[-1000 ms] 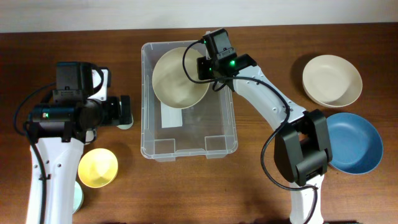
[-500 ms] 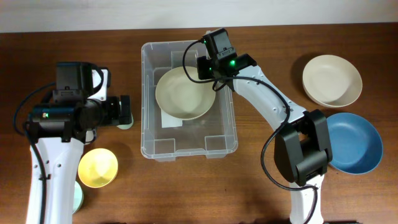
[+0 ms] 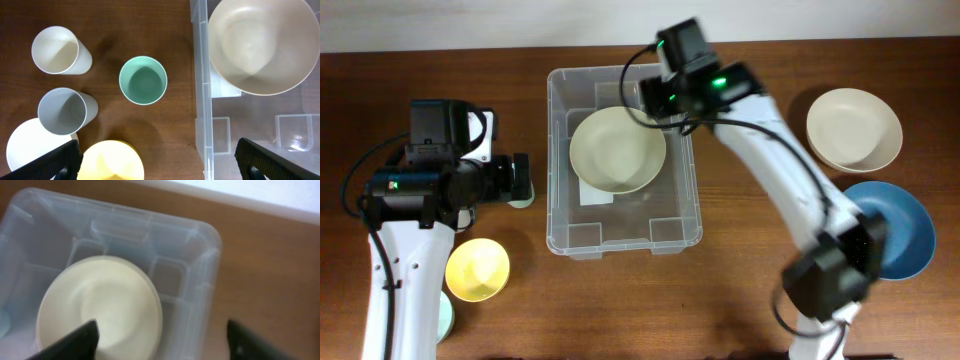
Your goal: Pack container
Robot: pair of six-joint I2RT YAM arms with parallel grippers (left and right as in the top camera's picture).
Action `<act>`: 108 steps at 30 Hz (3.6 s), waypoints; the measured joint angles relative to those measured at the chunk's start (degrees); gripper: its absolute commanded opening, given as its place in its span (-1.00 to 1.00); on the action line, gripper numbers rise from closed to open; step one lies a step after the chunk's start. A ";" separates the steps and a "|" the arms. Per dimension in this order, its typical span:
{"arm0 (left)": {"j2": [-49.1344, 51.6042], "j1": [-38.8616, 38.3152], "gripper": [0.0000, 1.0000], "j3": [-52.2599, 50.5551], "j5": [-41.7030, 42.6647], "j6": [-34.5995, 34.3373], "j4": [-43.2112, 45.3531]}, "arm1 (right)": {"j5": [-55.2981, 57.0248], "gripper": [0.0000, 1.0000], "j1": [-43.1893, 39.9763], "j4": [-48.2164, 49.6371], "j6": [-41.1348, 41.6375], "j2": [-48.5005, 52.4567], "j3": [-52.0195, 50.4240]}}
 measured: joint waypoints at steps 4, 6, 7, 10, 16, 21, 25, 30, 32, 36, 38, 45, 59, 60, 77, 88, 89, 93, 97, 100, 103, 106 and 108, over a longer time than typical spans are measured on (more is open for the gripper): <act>0.00 0.00 0.99 0.00 0.00 0.00 0.00 | 5.99 0.78 -5.81 -5.05 -2.95 -7.02 4.90; 0.00 0.00 1.00 0.00 0.00 0.02 0.00 | 7.87 0.82 -10.88 -7.13 -4.90 -8.33 5.86; 0.00 0.00 0.99 0.00 0.00 0.02 0.00 | 8.68 0.82 -13.35 -8.26 -5.95 -8.33 6.01; 0.00 0.00 0.99 0.00 -0.02 0.00 0.00 | 10.40 0.84 -20.92 -11.34 -9.05 -5.33 5.95; 0.00 0.00 1.00 0.00 0.00 0.00 0.00 | 9.77 0.86 -29.83 -12.52 -10.75 4.94 4.83; 0.00 0.00 0.99 0.00 -0.02 0.00 0.02 | 7.52 0.90 -33.73 -12.13 -11.23 10.16 4.48; 0.00 0.00 0.99 0.00 0.00 0.00 0.02 | 7.06 0.90 -34.10 -11.58 -11.19 12.46 4.50; 0.00 0.00 0.99 0.00 0.00 0.02 0.02 | 6.34 0.90 -33.83 -11.61 -11.23 17.11 4.50; 0.00 0.00 0.99 0.00 0.00 0.00 0.00 | 6.23 0.90 -33.62 -11.56 -11.23 18.99 4.50; 0.00 0.00 0.99 0.00 0.00 0.00 0.02 | 6.21 0.91 -33.33 -10.71 -10.45 21.51 4.50; 0.00 0.00 0.99 0.00 0.00 0.00 0.02 | 6.23 0.91 -33.33 -9.97 -9.90 22.08 4.50; 0.00 0.00 0.99 0.00 0.00 0.00 0.02 | 6.21 0.90 -34.18 -8.20 -8.44 24.68 4.50; 0.00 0.00 0.99 0.00 -0.02 0.00 0.02 | 6.21 0.62 -34.40 -4.04 -8.20 26.56 4.50; 0.00 0.00 0.99 0.00 0.00 0.02 0.02 | 6.23 0.62 -34.40 -3.91 -8.20 26.62 4.50; 0.00 0.00 0.99 0.00 0.00 0.00 0.00 | 5.81 -0.38 -34.40 -3.65 -8.15 27.67 4.61; 0.00 0.00 0.99 0.00 -0.02 0.02 0.02 | 7.02 -0.92 -34.34 -3.58 -7.87 27.87 4.66; 0.00 0.00 0.99 0.00 0.00 0.00 0.02 | 7.82 -0.92 -34.34 -3.52 -7.85 27.87 4.76; 0.00 0.00 0.99 0.00 0.00 0.00 0.00 | 10.21 -0.93 -34.36 -4.09 -8.04 28.22 5.81; 0.00 0.00 0.99 0.00 0.00 0.02 0.02 | 10.29 -0.93 -34.36 -6.27 -8.00 28.63 8.33; 0.00 0.00 0.99 0.00 -0.02 0.02 0.02 | 8.79 -0.92 -34.34 -9.64 -8.02 28.63 12.48; 0.00 0.00 0.99 0.00 -0.02 0.00 0.02 | 5.60 -0.92 -34.12 -13.40 -8.46 28.20 18.86; 0.00 0.00 0.99 0.00 0.00 0.02 0.02 | 1.70 -0.93 -33.70 -17.25 -8.98 26.14 23.96; 0.00 0.00 1.00 0.00 -0.02 0.02 0.00 | -0.57 -0.93 -32.87 -19.15 -9.94 23.50 26.86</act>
